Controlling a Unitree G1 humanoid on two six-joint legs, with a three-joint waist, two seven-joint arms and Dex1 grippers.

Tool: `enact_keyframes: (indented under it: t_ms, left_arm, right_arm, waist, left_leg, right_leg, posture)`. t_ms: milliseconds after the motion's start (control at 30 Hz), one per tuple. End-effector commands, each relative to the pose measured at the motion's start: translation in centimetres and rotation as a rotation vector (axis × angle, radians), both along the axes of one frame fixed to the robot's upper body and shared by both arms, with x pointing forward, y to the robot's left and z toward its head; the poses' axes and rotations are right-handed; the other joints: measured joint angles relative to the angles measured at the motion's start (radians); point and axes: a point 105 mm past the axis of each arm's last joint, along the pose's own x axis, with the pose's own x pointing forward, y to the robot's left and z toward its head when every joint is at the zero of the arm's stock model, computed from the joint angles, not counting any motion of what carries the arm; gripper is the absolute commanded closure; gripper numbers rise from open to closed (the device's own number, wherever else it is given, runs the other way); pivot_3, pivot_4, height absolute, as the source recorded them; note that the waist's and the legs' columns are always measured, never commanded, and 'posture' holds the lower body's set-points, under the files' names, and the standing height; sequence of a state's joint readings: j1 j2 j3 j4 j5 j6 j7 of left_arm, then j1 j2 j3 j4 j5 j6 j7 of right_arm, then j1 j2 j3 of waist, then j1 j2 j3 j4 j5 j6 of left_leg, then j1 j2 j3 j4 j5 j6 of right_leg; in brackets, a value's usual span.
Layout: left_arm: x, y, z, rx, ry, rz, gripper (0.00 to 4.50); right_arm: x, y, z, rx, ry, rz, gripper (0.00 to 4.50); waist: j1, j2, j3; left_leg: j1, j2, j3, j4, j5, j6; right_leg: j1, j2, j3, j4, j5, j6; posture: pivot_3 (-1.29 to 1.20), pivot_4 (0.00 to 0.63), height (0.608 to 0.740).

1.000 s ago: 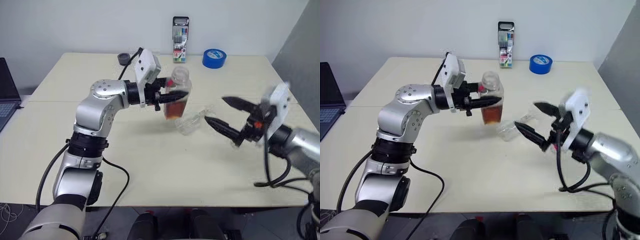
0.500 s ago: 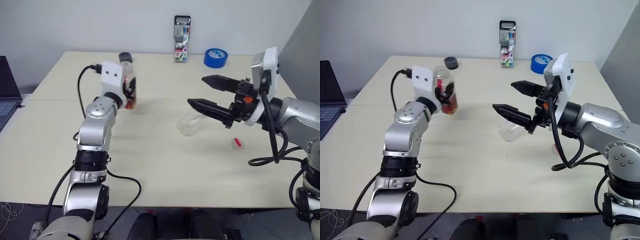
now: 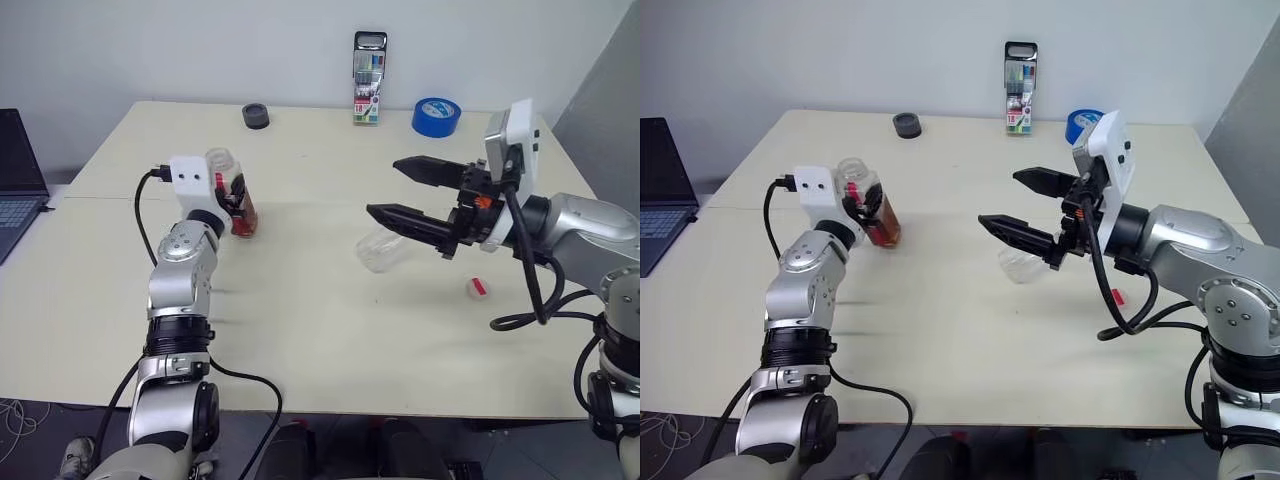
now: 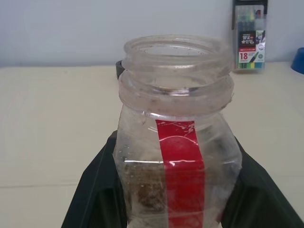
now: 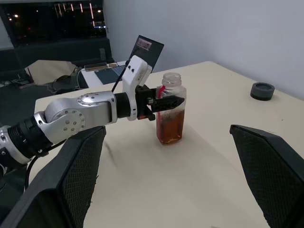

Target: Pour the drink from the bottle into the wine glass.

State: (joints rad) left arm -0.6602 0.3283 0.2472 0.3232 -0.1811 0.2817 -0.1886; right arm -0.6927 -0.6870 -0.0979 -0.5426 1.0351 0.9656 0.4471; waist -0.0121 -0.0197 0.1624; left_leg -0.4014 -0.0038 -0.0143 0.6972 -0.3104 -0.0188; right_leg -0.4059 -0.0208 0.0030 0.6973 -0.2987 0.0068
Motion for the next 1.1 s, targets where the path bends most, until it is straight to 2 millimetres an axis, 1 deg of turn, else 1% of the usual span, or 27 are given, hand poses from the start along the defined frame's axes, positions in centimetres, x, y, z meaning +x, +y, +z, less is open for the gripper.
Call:
enact_keyframes:
  t_ms: [33,200,267,333,467,500,667,800,867,1000,1100]
  left_arm:
    - [0.2,0.1,1.9,0.035,-0.078,-0.002,2.57]
    - [0.3,-0.2,1.1,0.056,-0.064,-0.031,2.57]
    - [0.3,-0.2,0.8,0.048,-0.056,-0.042,1.94]
    - [0.2,-0.1,0.5,0.043,-0.049,-0.048,1.45]
    - [0.0,0.0,0.2,0.044,-0.038,-0.048,0.24]
    - [0.0,0.0,0.1,0.044,-0.036,-0.047,0.06]
    - [-0.6,0.3,-0.8,0.051,-0.013,-0.027,0.06]
    - [-1.7,0.5,-2.0,0.055,0.035,-0.013,0.06]
    - [-2.8,0.4,-2.8,0.061,0.076,-0.022,0.06]
    - [-5.2,-0.2,-3.7,0.073,0.14,-0.064,0.06]
    - [-7.3,-0.9,-4.5,0.101,0.209,-0.133,0.06]
  right_arm:
    - [-0.2,-0.3,1.0,0.019,-0.059,-0.013,0.03]
    - [-0.1,-0.4,0.8,0.017,-0.053,-0.022,0.03]
    - [-0.1,-0.4,0.8,0.016,-0.053,-0.023,0.0]
    - [-0.1,-0.4,0.8,0.015,-0.054,-0.024,0.0]
    - [0.0,-0.4,0.8,0.017,-0.056,-0.029,0.0]
    - [0.0,-0.4,0.7,0.017,-0.056,-0.031,0.0]
    - [0.0,-0.5,0.3,0.014,-0.048,-0.038,0.0]
    - [-0.1,-0.7,-0.3,0.01,-0.035,-0.05,0.0]
    - [-0.3,-1.0,-1.0,-0.003,-0.019,-0.068,0.0]
    - [-0.8,-2.0,-2.4,-0.027,0.006,-0.116,0.0]
    - [-0.9,-3.0,-3.8,-0.052,0.025,-0.178,0.0]
  waist:
    - [0.001,0.0,0.0]
    - [0.001,0.0,0.0]
    - [0.001,0.0,0.0]
    - [0.001,0.0,0.0]
    - [0.001,0.0,0.0]
    - [0.001,0.0,0.0]
    - [0.001,-0.001,0.0]
    - [0.001,-0.001,0.0]
    - [0.001,-0.001,-0.001]
    - [0.001,-0.001,-0.001]
    - [0.002,-0.002,-0.001]
  left_leg:
    - [0.0,0.0,0.0,0.0,0.0,0.0]
    - [0.0,0.0,0.0,0.0,0.0,0.0]
    - [0.0,0.0,0.0,0.0,0.0,0.0]
    - [0.0,0.0,0.0,0.0,0.0,0.0]
    - [0.0,0.0,0.0,0.0,0.0,0.0]
    - [0.0,0.0,0.0,0.0,0.0,0.0]
    - [0.0,0.0,0.0,0.0,-0.001,0.001]
    - [0.0,0.0,0.0,0.0,-0.001,0.002]
    - [0.0,0.0,0.0,0.0,-0.001,0.002]
    - [0.0,0.0,0.0,0.0,-0.001,0.002]
    - [0.0,0.0,0.0,-0.001,-0.001,0.002]
  right_leg:
    - [0.0,0.0,0.0,0.0,0.0,0.0]
    - [0.0,0.0,0.0,0.0,0.0,0.0]
    - [0.0,0.0,0.0,0.0,0.0,0.0]
    - [0.0,0.0,0.0,0.0,0.0,0.0]
    - [0.0,0.0,0.0,0.0,0.0,0.0]
    - [0.0,0.0,0.0,0.0,0.0,0.0]
    - [0.0,0.0,0.0,0.0,0.0,0.0]
    - [0.0,0.0,0.0,0.0,0.0,0.0]
    - [0.0,0.0,0.0,0.0,0.0,0.0]
    - [0.0,0.0,0.0,0.0,0.0,0.0]
    - [0.0,0.0,0.0,0.0,0.0,0.0]
  posture:
    - [0.0,0.15,0.74]
    - [0.0,0.15,0.74]
    - [0.0,0.15,0.74]
    - [0.0,0.15,0.74]
    - [0.0,0.15,0.74]
    - [0.0,0.15,0.74]
    - [0.0,0.15,0.74]
    - [0.0,0.15,0.74]
    - [0.0,0.15,0.74]
    - [0.0,0.15,0.74]
    - [0.0,0.15,0.74]
